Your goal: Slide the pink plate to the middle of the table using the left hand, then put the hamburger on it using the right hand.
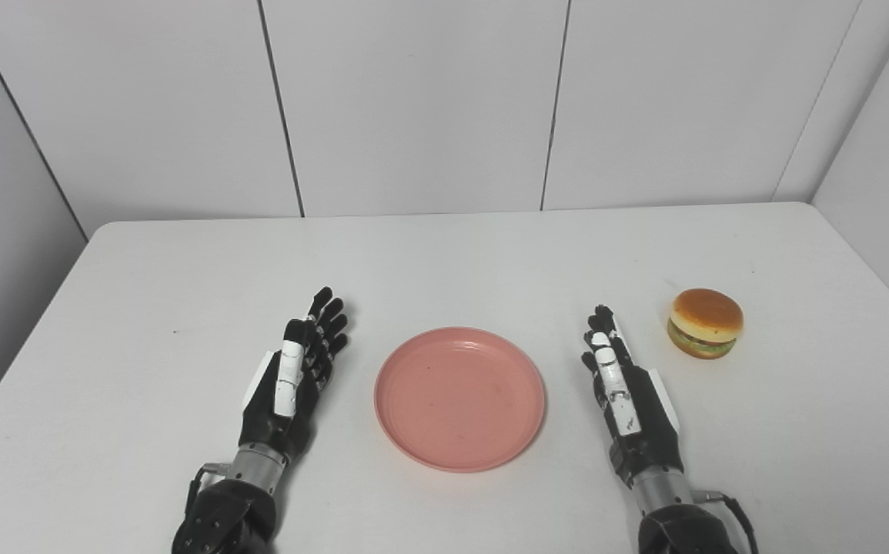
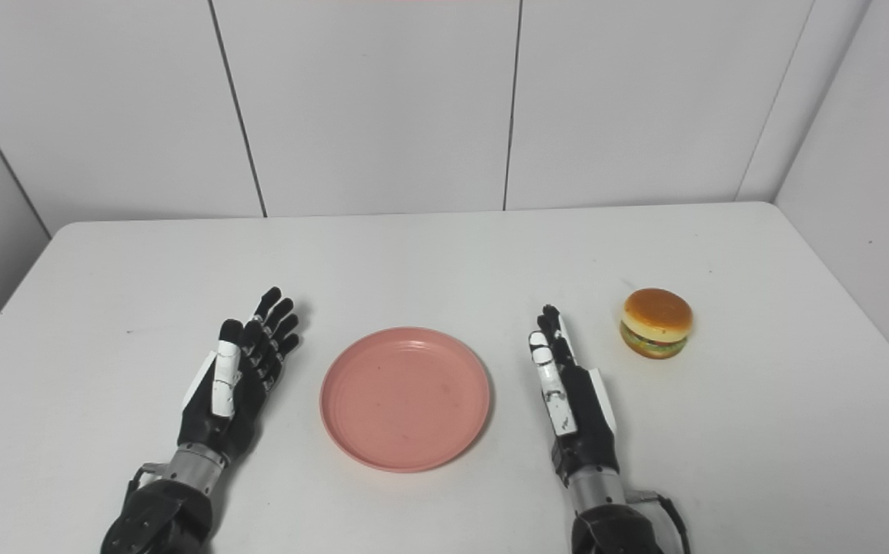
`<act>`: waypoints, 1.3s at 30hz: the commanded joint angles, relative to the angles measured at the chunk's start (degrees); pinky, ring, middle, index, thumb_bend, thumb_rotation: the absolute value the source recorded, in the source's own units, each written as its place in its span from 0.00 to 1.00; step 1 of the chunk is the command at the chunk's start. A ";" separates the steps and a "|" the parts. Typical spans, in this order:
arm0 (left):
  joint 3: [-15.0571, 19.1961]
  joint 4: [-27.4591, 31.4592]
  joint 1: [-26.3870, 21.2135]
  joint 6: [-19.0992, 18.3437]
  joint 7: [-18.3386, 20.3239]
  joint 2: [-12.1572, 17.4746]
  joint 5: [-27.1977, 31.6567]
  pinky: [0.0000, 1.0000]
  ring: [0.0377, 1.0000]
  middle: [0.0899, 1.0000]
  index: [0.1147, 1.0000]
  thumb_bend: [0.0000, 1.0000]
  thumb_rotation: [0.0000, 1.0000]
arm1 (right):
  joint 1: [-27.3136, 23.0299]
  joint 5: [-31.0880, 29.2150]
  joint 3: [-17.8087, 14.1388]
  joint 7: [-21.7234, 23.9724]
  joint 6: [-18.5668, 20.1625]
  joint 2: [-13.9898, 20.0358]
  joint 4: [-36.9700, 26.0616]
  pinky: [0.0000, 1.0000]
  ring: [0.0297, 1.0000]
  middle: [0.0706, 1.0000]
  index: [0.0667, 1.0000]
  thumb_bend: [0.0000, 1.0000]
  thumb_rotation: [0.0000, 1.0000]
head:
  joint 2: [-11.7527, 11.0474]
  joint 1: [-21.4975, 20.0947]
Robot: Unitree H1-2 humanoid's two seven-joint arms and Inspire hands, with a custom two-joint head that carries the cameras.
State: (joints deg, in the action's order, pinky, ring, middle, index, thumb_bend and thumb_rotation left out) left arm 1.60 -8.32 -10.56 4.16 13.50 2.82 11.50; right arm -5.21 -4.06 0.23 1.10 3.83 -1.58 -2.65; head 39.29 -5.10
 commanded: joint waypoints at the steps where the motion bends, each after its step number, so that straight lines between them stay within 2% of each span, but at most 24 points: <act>1: 0.26 0.51 -0.25 3.37 -0.58 -0.28 -0.17 1.00 1.00 1.00 1.00 0.82 1.00 | -2.11 -0.29 -0.23 0.07 -1.41 -0.12 -0.83 1.00 1.00 1.00 1.00 0.61 0.92 | 0.06 0.02; 10: 0.43 -0.14 0.81 6.60 -4.17 -1.79 -2.42 1.00 1.00 1.00 1.00 0.79 1.00 | -2.08 -0.67 -0.35 0.21 -1.15 -0.08 -1.29 1.00 1.00 1.00 1.00 0.62 0.92 | 0.25 -0.56; 13: 0.00 -0.39 1.07 6.90 -4.14 -2.73 -1.85 1.00 1.00 1.00 1.00 0.80 1.00 | -2.17 -0.41 -0.43 0.00 -1.44 -0.04 -1.23 1.00 1.00 1.00 1.00 0.59 0.92 | 0.44 -0.65; 20: -1.44 -1.16 1.33 7.97 -3.99 -4.62 -1.86 1.00 1.00 1.00 1.00 0.77 1.00 | -2.25 -0.31 -0.39 0.18 -1.12 0.18 -1.54 1.00 1.00 1.00 1.00 0.61 0.92 | 0.64 -0.44; 27: -1.72 -4.13 -0.05 9.85 -5.84 -6.97 -3.21 1.00 1.00 1.00 1.00 0.79 1.00 | -2.15 -1.21 -0.72 0.28 -0.36 0.02 -2.20 1.00 1.00 1.00 1.00 0.61 0.90 | 1.18 -0.25; 34: -1.21 -3.47 -0.18 6.83 -9.64 -8.68 -5.06 1.00 0.98 0.97 0.98 0.81 1.00 | -1.98 -1.08 -0.61 0.33 -0.31 0.18 -2.49 1.00 1.00 1.00 1.00 0.60 0.91 | 1.46 -0.36; 39: -1.22 -3.12 -0.40 4.31 -11.50 -8.73 -6.32 1.00 0.97 0.96 0.97 0.81 1.00 | -1.91 -1.20 -0.57 0.38 0.07 0.17 -2.83 1.00 1.00 1.00 1.00 0.60 0.92 | 1.68 -0.57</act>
State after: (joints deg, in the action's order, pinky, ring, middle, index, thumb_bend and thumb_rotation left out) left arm 0.69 -10.65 -11.47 9.22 2.56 -5.41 5.84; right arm -5.33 -4.70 -0.22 1.20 3.85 -1.44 -3.20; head 40.96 -5.71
